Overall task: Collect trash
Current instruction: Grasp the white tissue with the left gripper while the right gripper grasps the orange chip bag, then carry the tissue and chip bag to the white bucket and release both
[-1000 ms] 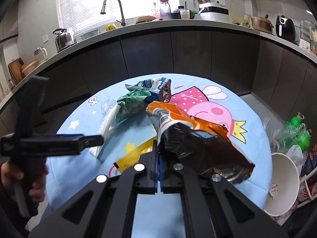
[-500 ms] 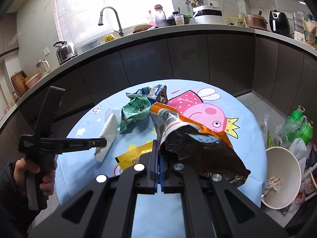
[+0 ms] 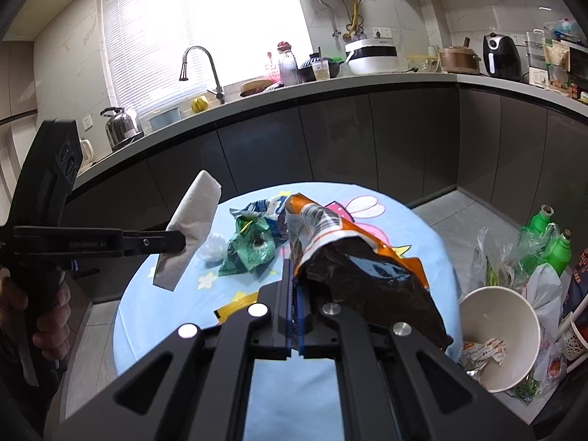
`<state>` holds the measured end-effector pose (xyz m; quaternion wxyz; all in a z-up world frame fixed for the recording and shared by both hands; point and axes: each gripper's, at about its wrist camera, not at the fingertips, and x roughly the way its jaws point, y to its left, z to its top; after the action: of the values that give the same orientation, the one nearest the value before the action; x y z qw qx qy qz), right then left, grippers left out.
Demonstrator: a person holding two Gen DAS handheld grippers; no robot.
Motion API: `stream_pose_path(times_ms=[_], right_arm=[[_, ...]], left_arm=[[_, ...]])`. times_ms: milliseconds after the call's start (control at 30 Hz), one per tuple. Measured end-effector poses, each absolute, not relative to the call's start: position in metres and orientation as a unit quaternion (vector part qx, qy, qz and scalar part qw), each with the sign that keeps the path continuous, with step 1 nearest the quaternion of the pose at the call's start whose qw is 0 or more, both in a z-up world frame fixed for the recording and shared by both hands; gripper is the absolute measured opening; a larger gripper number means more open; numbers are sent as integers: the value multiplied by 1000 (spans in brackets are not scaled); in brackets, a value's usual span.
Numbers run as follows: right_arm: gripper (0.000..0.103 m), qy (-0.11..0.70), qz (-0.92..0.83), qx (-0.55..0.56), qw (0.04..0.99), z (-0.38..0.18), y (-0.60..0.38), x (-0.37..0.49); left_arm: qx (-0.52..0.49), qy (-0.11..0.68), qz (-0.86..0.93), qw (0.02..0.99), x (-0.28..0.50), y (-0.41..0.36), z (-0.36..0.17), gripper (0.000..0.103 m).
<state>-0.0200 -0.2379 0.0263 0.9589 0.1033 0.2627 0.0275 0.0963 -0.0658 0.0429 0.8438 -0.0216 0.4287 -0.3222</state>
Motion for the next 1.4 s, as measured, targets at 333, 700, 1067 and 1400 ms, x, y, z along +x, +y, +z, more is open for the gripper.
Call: stream_pose_path(times_ms=[333,700,1067,1400], right_arm=[[3,238,-33,123,963,36,-297,-53],[3,246,-117,158,949,4,-387,-94],[3,291,-140,189,927,-62,-452,-90],[7,326,-116,219,912,-118,-476,-60]], left_arm=[[14,413,-397,819,83,-153,62,2],[54,441,-470,763,67,-276,35,2],[89,483,-504,710,66,-379,-19,2],[110,507,-488,702,87,-407,-60,4]])
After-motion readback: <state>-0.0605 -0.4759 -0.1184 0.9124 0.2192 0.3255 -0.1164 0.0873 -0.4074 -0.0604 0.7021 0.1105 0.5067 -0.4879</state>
